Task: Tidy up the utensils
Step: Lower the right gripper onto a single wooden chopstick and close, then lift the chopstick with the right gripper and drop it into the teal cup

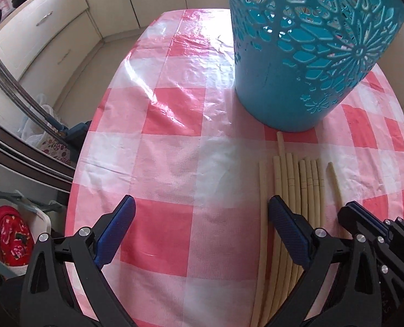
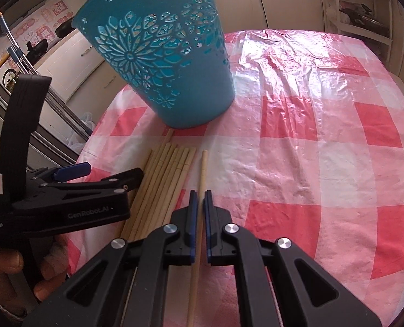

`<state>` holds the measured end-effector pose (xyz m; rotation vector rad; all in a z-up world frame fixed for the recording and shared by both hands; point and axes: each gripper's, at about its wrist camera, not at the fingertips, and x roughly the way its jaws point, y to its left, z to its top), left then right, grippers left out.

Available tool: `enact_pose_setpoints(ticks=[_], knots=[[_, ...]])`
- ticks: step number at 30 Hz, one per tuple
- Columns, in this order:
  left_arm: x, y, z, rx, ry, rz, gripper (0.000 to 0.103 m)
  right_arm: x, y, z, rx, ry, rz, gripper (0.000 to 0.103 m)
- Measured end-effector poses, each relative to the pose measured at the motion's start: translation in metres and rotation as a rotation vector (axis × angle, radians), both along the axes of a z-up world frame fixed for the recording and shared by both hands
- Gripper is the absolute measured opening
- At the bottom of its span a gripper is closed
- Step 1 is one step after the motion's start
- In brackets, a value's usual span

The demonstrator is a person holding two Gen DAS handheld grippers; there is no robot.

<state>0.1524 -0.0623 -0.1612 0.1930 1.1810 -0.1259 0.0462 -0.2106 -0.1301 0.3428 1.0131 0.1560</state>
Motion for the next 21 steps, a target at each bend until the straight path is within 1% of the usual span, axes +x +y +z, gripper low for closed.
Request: enact_pose_setpoints(ticks=[5, 7, 9, 10, 12, 13, 15, 16, 18, 19, 20, 21], knots=[[0.001, -0.003, 0.001, 0.006, -0.020, -0.001, 0.094, 0.000, -0.002, 0.001, 0.014, 0.003, -0.002, 0.006], [0.001, -0.003, 0.001, 0.009, -0.029, -0.012, 0.091, 0.000, -0.002, 0.001, 0.012, 0.005, -0.002, 0.006], [0.001, -0.006, 0.003, -0.006, -0.033, -0.029, 0.079, 0.000, -0.001, 0.002, 0.007, 0.004, -0.001, 0.006], [0.000, -0.009, 0.005, -0.018, -0.034, -0.038, 0.076, -0.001, 0.000, 0.002, 0.004, 0.004, -0.001, 0.006], [0.000, -0.010, 0.006, -0.046, -0.036, -0.054, 0.060, -0.001, 0.002, 0.002, 0.001, 0.003, -0.001, 0.006], [0.000, -0.012, 0.007, -0.059, -0.036, -0.065, 0.057, -0.001, 0.002, 0.002, 0.000, 0.002, -0.001, 0.006], [-0.001, -0.015, 0.008, -0.079, -0.041, -0.092, 0.040, -0.001, 0.003, 0.002, -0.001, -0.001, 0.000, 0.006], [-0.002, -0.018, 0.009, -0.081, -0.043, -0.106, 0.036, 0.000, 0.003, 0.002, -0.001, -0.003, -0.001, 0.006], [-0.001, -0.022, 0.010, -0.087, -0.043, -0.129, 0.016, 0.001, 0.003, 0.001, 0.002, -0.008, -0.001, 0.006], [-0.001, -0.024, 0.011, -0.094, -0.039, -0.138, 0.013, 0.002, 0.003, 0.001, 0.003, -0.011, -0.001, 0.006], [0.000, -0.026, 0.011, -0.101, -0.033, -0.147, 0.006, 0.002, 0.003, 0.001, 0.004, -0.013, -0.001, 0.006], [0.000, -0.028, 0.012, -0.103, -0.031, -0.154, 0.005, 0.003, 0.003, 0.001, 0.004, -0.016, 0.000, 0.006]])
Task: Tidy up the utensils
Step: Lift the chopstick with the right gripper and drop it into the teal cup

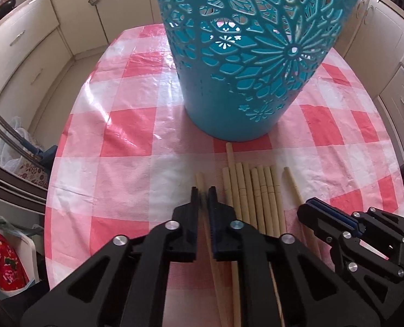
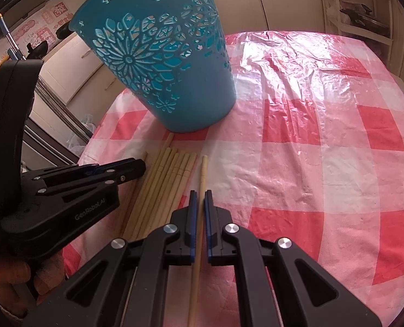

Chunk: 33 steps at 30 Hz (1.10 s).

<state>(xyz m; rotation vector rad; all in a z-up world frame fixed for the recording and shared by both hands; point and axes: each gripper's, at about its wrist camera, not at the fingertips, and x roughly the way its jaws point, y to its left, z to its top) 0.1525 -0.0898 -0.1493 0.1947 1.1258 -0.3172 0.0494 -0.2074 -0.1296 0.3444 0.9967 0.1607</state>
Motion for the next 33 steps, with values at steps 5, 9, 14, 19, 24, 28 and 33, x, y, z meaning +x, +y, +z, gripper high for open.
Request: enact_pose_setpoints(ticks=[5, 9, 14, 19, 24, 28, 33], knots=[[-0.011, 0.000, 0.002, -0.001, 0.010, -0.021, 0.005, 0.002, 0.001, -0.001, -0.008, -0.016, 0.007, 0.006], [-0.027, 0.001, 0.020, 0.032, -0.060, -0.044, 0.005, 0.002, 0.004, -0.001, -0.028, -0.032, 0.016, 0.006], [-0.046, 0.003, 0.055, 0.072, -0.174, -0.067, 0.005, 0.002, 0.006, -0.003, -0.046, -0.052, 0.021, 0.006], [-0.062, 0.005, 0.089, 0.075, -0.253, -0.085, 0.005, 0.002, 0.007, -0.005, -0.043, -0.062, 0.021, 0.006], [-0.066, 0.027, 0.125, -0.037, -0.262, -0.092, 0.005, -0.001, 0.005, -0.005, -0.019, -0.066, 0.016, 0.006], [-0.066, 0.053, 0.167, -0.140, -0.319, -0.074, 0.005, -0.001, 0.001, -0.005, -0.001, -0.067, 0.011, 0.006], [-0.060, 0.072, 0.235, -0.239, -0.455, -0.046, 0.005, -0.001, 0.000, -0.005, 0.010, -0.070, 0.008, 0.006]])
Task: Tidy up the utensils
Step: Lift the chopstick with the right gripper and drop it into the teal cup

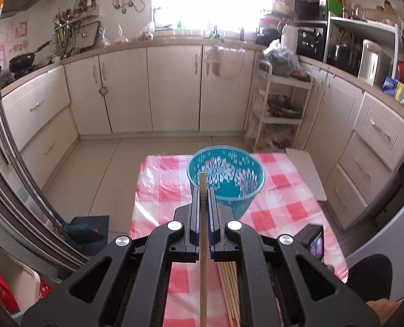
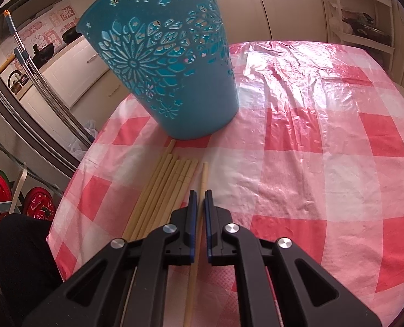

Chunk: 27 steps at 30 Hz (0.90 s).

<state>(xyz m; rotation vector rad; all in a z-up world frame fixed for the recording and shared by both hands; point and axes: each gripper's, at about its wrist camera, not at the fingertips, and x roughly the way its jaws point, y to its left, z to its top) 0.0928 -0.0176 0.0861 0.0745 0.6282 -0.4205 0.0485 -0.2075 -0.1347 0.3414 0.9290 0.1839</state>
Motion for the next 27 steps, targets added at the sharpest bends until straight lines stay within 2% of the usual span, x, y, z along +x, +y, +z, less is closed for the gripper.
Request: enact_pose_setpoints(ticks=[5, 9, 13, 19, 23, 27], knots=[[0.025, -0.002, 0.045, -0.105, -0.110, 0.040, 0.005, 0.000, -0.002, 0.000, 0.015, 0.000, -0.003, 0.006], [0.060, -0.019, 0.052, -0.186, -0.129, 0.068, 0.005, 0.000, -0.003, 0.000, 0.024, 0.000, -0.005, 0.006], [0.096, -0.041, 0.043, -0.238, -0.145, 0.106, 0.005, -0.001, -0.005, -0.001, 0.045, 0.001, -0.008, 0.006], [0.144, -0.075, 0.018, -0.252, -0.187, 0.194, 0.005, 0.000, -0.008, -0.001, 0.068, 0.003, -0.011, 0.006], [0.172, -0.090, -0.012, -0.237, -0.148, 0.228, 0.005, 0.000, -0.008, -0.002, 0.077, 0.006, -0.012, 0.006], [0.181, -0.096, -0.048, -0.202, -0.097, 0.237, 0.005, 0.001, -0.009, -0.002, 0.089, 0.008, -0.013, 0.006]])
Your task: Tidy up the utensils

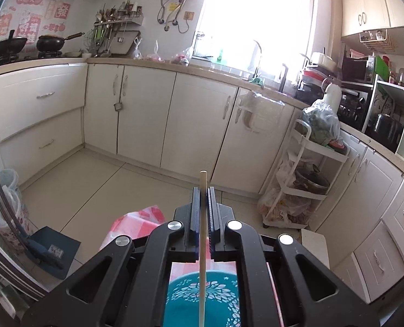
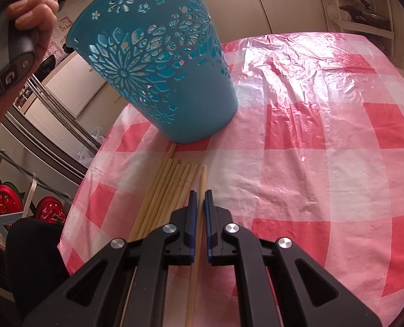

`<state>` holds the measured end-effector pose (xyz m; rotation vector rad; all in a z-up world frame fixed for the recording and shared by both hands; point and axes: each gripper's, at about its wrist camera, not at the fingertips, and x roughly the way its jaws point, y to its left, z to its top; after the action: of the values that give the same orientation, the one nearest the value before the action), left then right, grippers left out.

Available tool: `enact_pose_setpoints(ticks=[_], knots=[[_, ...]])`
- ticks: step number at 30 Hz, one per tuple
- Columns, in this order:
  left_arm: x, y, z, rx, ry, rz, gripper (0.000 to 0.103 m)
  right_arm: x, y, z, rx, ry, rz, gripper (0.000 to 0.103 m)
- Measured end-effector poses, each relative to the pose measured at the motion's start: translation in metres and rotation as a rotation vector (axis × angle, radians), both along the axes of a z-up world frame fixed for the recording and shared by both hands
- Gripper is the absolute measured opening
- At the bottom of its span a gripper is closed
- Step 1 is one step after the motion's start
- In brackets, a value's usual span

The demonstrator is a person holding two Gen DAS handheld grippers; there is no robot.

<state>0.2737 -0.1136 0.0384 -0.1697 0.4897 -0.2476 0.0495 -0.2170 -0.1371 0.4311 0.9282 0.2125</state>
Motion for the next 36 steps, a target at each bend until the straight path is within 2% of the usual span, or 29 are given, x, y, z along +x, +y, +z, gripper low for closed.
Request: enact_pose_setpoints(ticks=[5, 7, 8, 9, 11, 13, 17, 21, 25, 27, 30, 36], knots=[[-0.008, 0.002, -0.032, 0.079, 0.058, -0.012, 0.005, -0.001, 0.000, 0.001, -0.004, 0.000, 0.000, 0.006], [-0.015, 0.008, -0.039, 0.112, 0.083, -0.022, 0.010, -0.001, 0.001, 0.001, -0.005, 0.002, 0.001, 0.006], [-0.020, 0.012, -0.042, 0.123, 0.095, -0.028, 0.018, -0.001, 0.001, 0.001, -0.008, 0.004, 0.000, 0.006], [-0.026, 0.018, -0.043, 0.136, 0.102, -0.027, 0.031, -0.001, 0.002, 0.002, -0.014, 0.007, 0.000, 0.007], [-0.040, 0.029, -0.044, 0.167, 0.096, -0.011, 0.051, -0.003, 0.007, 0.005, -0.041, 0.009, 0.013, 0.015], [-0.056, 0.039, -0.041, 0.205, 0.078, -0.006, 0.057, -0.005, 0.017, 0.010, -0.111, 0.009, 0.032, 0.027], [-0.089, 0.060, -0.037, 0.294, 0.039, 0.003, 0.068, -0.008, 0.034, 0.014, -0.253, 0.023, 0.057, 0.027], [-0.113, 0.076, -0.036, 0.334, 0.010, 0.020, 0.078, -0.011, 0.039, 0.012, -0.286, 0.037, 0.035, 0.026], [-0.130, 0.089, -0.041, 0.339, -0.015, 0.040, 0.083, -0.013, 0.048, 0.010, -0.387, 0.028, 0.012, 0.011], [-0.134, 0.095, -0.047, 0.335, -0.016, 0.046, 0.086, -0.015, 0.043, 0.010, -0.366, 0.037, -0.007, 0.006], [-0.129, 0.102, -0.058, 0.319, 0.018, 0.049, 0.087, -0.024, 0.026, 0.013, -0.264, 0.049, -0.049, 0.005], [-0.115, 0.113, -0.069, 0.272, 0.095, 0.058, 0.087, -0.045, 0.007, 0.038, -0.092, -0.035, -0.097, 0.005]])
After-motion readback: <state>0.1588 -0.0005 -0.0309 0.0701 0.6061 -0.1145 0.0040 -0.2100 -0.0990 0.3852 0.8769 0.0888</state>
